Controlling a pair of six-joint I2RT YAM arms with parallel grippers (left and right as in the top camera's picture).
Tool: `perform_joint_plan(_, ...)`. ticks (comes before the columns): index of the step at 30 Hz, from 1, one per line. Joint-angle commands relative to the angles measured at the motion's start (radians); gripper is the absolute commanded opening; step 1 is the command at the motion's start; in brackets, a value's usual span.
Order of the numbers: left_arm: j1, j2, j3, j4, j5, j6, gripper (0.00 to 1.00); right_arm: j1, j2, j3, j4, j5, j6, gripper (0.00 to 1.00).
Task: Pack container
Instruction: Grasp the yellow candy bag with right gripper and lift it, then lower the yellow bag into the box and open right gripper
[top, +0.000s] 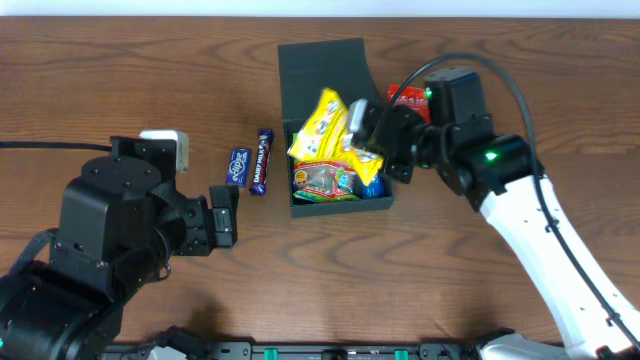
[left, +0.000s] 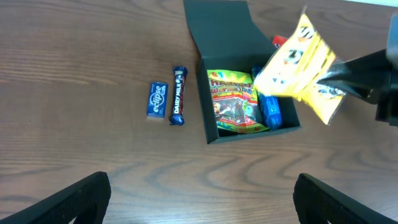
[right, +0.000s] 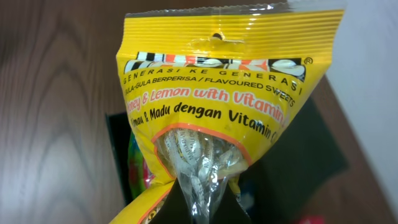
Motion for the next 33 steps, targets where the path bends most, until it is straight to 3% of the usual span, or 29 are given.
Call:
perform_joint_plan(1,0.002,0.001,0.008,-0.005,-0.003,0.018,0.95,0.022,0.054,0.010,0.018,-0.039,-0.231,0.01)
perform_joint_plan(14,0.002,0.001,0.008,-0.022,-0.004,0.048,0.95,0.023,0.393,0.010,0.282,-0.040,-0.259,0.01)
perform_joint_plan(22,0.002,0.001,0.008,-0.021,-0.004,0.070,0.95,0.022,0.533,0.010,0.353,-0.027,-0.262,0.01)
perform_joint_plan(23,0.002,0.001,0.008,-0.022,-0.005,0.071,0.95,0.023,0.537,0.010,0.360,-0.019,-0.258,0.12)
perform_joint_plan(24,0.002,0.001,0.008,-0.022,-0.005,0.071,0.95,0.023,0.537,0.010,0.371,-0.006,-0.240,0.52)
perform_joint_plan(25,0.002,0.001,0.008,-0.022,-0.005,0.071,0.95,0.023,0.537,0.010,0.383,0.007,-0.218,0.99)
perform_joint_plan(33,0.002,0.001,0.008,-0.027,-0.005,0.100,0.95,0.023,0.410,0.013,0.423,0.032,0.124,0.99)
